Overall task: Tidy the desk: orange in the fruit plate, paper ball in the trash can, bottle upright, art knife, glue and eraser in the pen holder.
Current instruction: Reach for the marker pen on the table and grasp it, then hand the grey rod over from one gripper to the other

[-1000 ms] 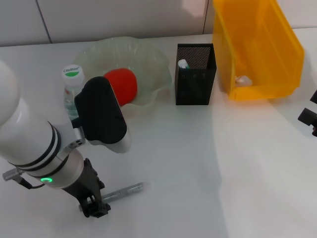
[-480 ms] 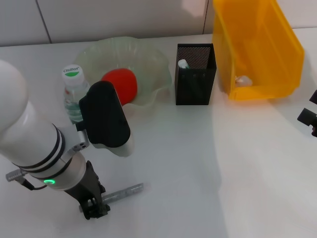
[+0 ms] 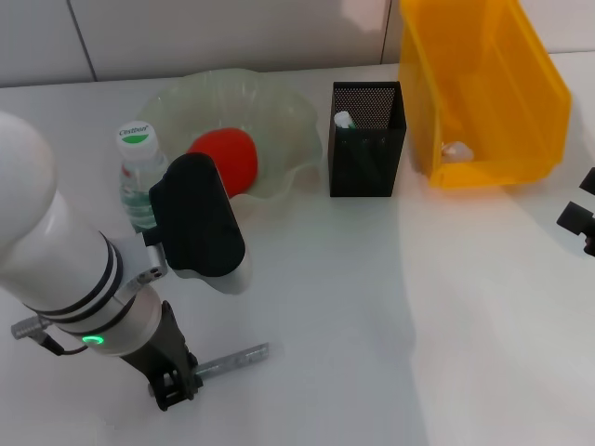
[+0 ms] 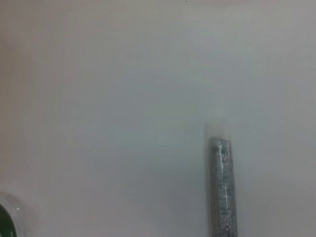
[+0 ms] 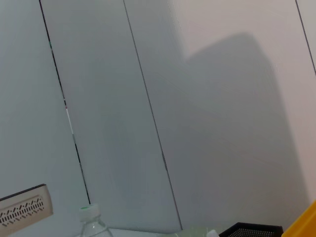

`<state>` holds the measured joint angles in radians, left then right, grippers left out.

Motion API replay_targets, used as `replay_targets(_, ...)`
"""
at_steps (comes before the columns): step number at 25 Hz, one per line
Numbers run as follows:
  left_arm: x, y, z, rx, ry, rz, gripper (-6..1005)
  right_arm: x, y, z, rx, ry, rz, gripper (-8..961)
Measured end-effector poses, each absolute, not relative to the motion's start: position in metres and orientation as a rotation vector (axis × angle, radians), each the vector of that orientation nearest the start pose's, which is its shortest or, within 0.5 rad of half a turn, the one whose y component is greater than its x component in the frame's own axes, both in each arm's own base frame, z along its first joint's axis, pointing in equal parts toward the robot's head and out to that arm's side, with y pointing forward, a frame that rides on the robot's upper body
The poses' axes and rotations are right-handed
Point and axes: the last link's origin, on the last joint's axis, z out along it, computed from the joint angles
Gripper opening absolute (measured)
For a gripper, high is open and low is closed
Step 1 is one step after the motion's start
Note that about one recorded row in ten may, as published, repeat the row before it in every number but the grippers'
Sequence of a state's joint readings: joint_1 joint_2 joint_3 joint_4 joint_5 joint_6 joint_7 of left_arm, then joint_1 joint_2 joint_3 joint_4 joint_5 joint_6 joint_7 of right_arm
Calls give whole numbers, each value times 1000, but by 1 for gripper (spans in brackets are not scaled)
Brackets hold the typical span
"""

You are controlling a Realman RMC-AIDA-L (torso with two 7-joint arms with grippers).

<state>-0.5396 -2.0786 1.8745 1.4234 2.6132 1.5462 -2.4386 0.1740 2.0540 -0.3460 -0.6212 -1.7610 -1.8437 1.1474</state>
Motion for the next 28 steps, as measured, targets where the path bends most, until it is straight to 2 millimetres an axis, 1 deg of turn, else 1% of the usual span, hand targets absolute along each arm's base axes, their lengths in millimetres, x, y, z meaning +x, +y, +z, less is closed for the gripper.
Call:
replay_targets(5, -171, 293, -71, -2856, -280, 912, 166, 344, 217, 74, -2186, 616, 1048, 573)
replay_targets(11, -170, 291, -72, -2862, -257, 918, 167, 345, 215, 75, -2180, 620, 1048, 570)
replay_targets(16, -166, 291, -71, -2866, -247, 891, 167, 345, 214, 77, -2170, 616, 1061, 567)
replay_targets(17, -162, 291, -70, -2872, -241, 860, 166, 344, 212, 80, -2151, 612, 1081, 566)
replay_targets(18, -162, 291, -70, -2872, -241, 860, 165, 344, 211, 83, -2138, 608, 1091, 566)
replay_targets(19, -159, 291, -70, -2878, -238, 836, 165, 344, 211, 83, -2138, 608, 1091, 565)
replay_targets(21, -152, 290, -69, -2894, -237, 767, 163, 345, 207, 89, -2102, 589, 1118, 564)
replay_targets(22, -150, 291, -67, -2898, -240, 737, 163, 345, 202, 97, -2061, 565, 1146, 564)
replay_targets(23, -150, 291, -67, -2898, -240, 737, 163, 345, 202, 97, -2061, 565, 1146, 563)
replay_targets(26, -143, 298, -64, -2902, -263, 575, 164, 345, 193, 106, -1985, 532, 1200, 561)
replay_targets(27, -143, 298, -64, -2902, -263, 575, 164, 346, 186, 112, -1932, 512, 1253, 561)
replay_targets(28, -143, 298, -64, -2902, -263, 575, 164, 346, 186, 112, -1932, 512, 1253, 560)
